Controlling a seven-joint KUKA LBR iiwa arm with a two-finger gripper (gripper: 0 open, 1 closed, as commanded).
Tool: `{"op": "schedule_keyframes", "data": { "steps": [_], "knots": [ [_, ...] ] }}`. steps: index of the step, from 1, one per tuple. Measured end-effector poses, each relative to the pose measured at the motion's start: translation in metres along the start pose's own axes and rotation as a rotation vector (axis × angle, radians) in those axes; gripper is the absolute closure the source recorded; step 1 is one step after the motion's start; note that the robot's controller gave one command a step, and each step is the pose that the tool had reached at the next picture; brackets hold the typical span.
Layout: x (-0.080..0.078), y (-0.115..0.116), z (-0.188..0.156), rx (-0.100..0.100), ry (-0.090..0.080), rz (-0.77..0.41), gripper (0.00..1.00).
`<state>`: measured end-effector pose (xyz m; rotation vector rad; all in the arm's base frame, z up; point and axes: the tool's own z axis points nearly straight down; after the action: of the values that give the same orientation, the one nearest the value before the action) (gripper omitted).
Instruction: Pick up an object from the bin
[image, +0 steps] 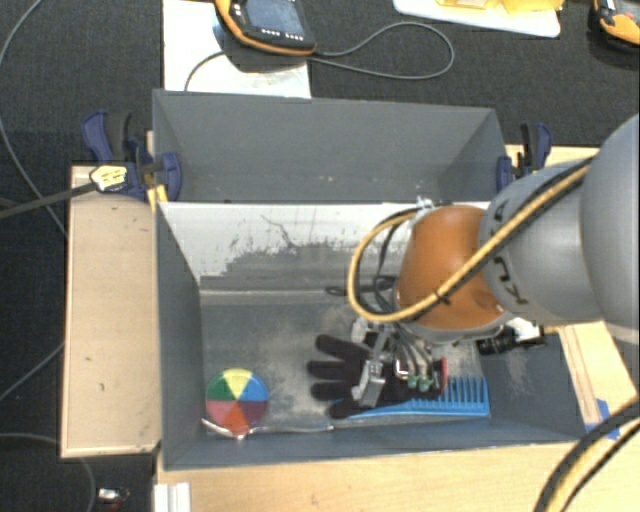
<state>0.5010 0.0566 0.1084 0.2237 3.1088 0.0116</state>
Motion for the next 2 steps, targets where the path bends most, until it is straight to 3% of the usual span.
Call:
{"op": "schedule_keyframes", "data": {
  "steps": [1, 2],
  "knots": [
    [-0.0016, -0.0015, 0.0376, 0.004, 0.000, -0.394, 1.00],
    [-0.0015, -0.0015, 0.0378, 0.004, 0.001, -0.395, 0.00]
  ]
}}
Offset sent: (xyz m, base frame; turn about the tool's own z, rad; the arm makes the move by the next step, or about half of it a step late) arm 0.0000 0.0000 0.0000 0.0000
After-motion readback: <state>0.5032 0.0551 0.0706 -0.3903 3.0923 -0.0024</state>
